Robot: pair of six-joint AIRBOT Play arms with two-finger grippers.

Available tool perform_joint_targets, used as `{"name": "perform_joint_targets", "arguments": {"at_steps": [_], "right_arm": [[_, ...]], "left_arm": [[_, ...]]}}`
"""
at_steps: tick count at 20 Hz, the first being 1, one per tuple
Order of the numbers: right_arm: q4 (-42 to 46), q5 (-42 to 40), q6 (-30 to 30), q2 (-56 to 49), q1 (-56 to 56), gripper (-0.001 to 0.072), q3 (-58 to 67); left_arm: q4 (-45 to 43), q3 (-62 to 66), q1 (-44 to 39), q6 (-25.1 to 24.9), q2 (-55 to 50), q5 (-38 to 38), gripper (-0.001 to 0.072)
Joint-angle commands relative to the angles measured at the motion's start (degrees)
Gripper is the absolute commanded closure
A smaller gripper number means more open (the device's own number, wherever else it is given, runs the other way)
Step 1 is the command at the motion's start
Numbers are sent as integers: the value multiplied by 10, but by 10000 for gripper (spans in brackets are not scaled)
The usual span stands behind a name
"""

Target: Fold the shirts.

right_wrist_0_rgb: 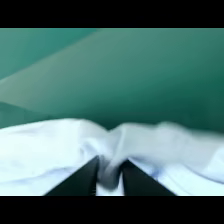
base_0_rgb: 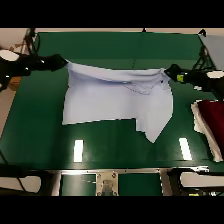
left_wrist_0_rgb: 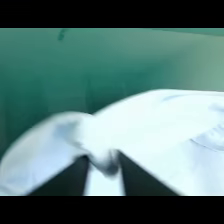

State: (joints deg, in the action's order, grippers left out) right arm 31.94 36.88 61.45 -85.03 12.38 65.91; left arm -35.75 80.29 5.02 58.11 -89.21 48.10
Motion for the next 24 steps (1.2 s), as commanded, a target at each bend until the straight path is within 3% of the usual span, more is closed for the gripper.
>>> {"name": "perform_joint_targets", "arguments": {"at_steps": [1, 4, 8, 11, 12, 14, 15, 20, 24], "right_arm": [[-8, 32, -6, -116, 6, 428, 65], [3, 135, -6, -108, 63, 423, 101], [56, 312, 20, -73, 163, 424, 69], [100, 327, 30, -14, 219, 423, -49], [115, 320, 30, 8, 240, 419, -89], [139, 309, 30, 33, 275, 321, -146], [140, 306, 30, 36, 285, 312, -170], [133, 251, 24, 20, 247, 312, -221], [78, 230, 2, -13, 200, 314, -219]], "left_arm": [[54, -6, 6, -26, -62, -22, -10], [25, 27, 59, -13, -52, 94, -6], [-123, 59, 150, 101, -44, 290, -6], [-170, 10, 188, 123, -41, 379, -6], [-176, -16, 196, 123, -39, 392, -6], [-185, -68, 200, 121, -37, 397, -6], [-188, -90, 200, 119, -37, 398, -6], [-194, -163, 200, 114, -37, 389, -6], [-187, -172, 200, 115, -37, 361, -6]]}}
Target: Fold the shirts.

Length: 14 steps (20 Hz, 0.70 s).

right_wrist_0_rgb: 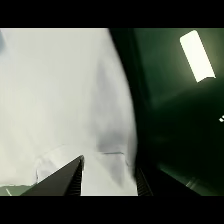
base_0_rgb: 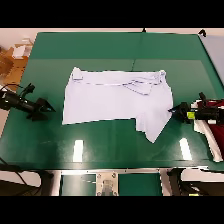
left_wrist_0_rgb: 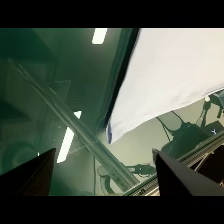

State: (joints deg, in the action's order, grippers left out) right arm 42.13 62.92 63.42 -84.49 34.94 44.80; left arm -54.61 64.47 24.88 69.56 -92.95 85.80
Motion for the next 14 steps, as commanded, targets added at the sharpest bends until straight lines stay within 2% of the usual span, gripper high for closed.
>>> {"name": "perform_joint_targets", "arguments": {"at_steps": [1, 6, 9, 14], "right_arm": [[-40, -33, -25, -21, -27, 315, -8], [-47, -35, -37, -22, -16, 328, 3], [-46, -35, -42, -22, -12, 328, 4], [-47, -36, -54, -22, -12, 365, 4]], "left_arm": [[8, -13, 1, 0, 0, -22, -6], [12, -28, -14, 0, 0, -46, -6], [17, -79, -41, -2, -1, -91, -6], [101, -115, -103, -28, -2, -137, -5]]}}
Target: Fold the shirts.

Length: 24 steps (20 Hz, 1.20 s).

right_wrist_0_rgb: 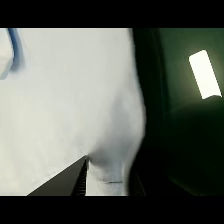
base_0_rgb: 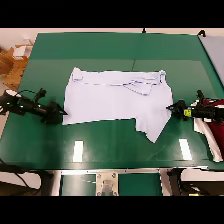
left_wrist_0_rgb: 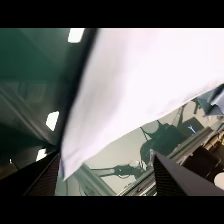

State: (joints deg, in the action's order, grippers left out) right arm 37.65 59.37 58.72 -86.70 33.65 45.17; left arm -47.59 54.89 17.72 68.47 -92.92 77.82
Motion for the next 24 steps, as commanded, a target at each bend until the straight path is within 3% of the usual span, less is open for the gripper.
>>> {"name": "perform_joint_targets", "arguments": {"at_steps": [1, 3, 4, 5, 6, 8, 10, 11, 14, 19, 24], "right_arm": [[-2, 0, -8, 0, 1, 365, 1], [-2, 0, -9, 0, 1, 365, 1], [-2, 0, -9, 0, 1, 365, 1], [-2, -1, -9, 0, 1, 368, 1], [-3, 0, -9, 0, 1, 420, 1], [-12, 0, -9, 0, 0, 464, 1], [-19, 2, -10, 0, 0, 670, 1], [-23, 4, -10, 1, 0, 697, 2], [-28, 67, -9, 12, 1, 698, 47], [-164, 166, 29, 164, 1, 698, 212], [-209, 114, 59, 372, 10, 698, 432]], "left_arm": [[33, -19, -46, -17, -2, -49, -5], [32, -19, -61, -17, -2, -28, -4], [35, -19, -61, -17, -2, -19, 71], [35, -17, -59, -25, -2, -13, 324], [33, -13, -59, -30, -2, -11, 485], [33, -1, -59, -30, -2, -13, 673], [33, 19, -59, -24, -2, -18, 680], [33, 31, -59, -23, 1, -17, 680], [33, 91, -59, -9, 39, 0, 680], [74, 273, -59, 7, 184, 26, 680], [110, 497, -59, 3, 355, -41, 680]]}}
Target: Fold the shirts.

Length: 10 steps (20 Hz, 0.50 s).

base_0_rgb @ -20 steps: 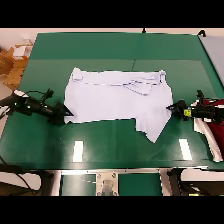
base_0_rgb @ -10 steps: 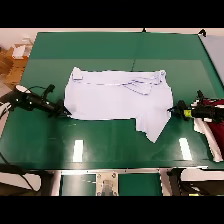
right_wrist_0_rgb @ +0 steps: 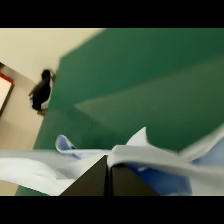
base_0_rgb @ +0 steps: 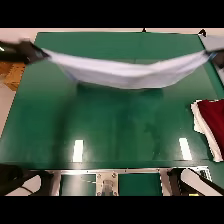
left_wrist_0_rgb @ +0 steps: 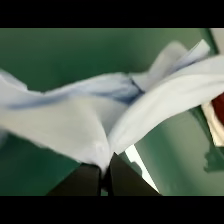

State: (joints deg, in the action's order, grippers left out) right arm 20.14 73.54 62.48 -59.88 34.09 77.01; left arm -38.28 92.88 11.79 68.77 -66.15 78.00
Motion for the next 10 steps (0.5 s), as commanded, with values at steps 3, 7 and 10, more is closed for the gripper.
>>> {"name": "perform_joint_targets", "arguments": {"at_steps": [3, 7, 10], "right_arm": [[-10, -113, 36, 201, 37, 698, 200], [38, -173, 41, 266, 61, 698, 219], [60, -151, 75, 257, 61, 698, 200]], "left_arm": [[-10, 231, 0, -3, 155, -81, 679], [-106, 273, 0, 4, 204, -113, 679], [-154, 243, 0, 24, 202, -94, 679]]}}
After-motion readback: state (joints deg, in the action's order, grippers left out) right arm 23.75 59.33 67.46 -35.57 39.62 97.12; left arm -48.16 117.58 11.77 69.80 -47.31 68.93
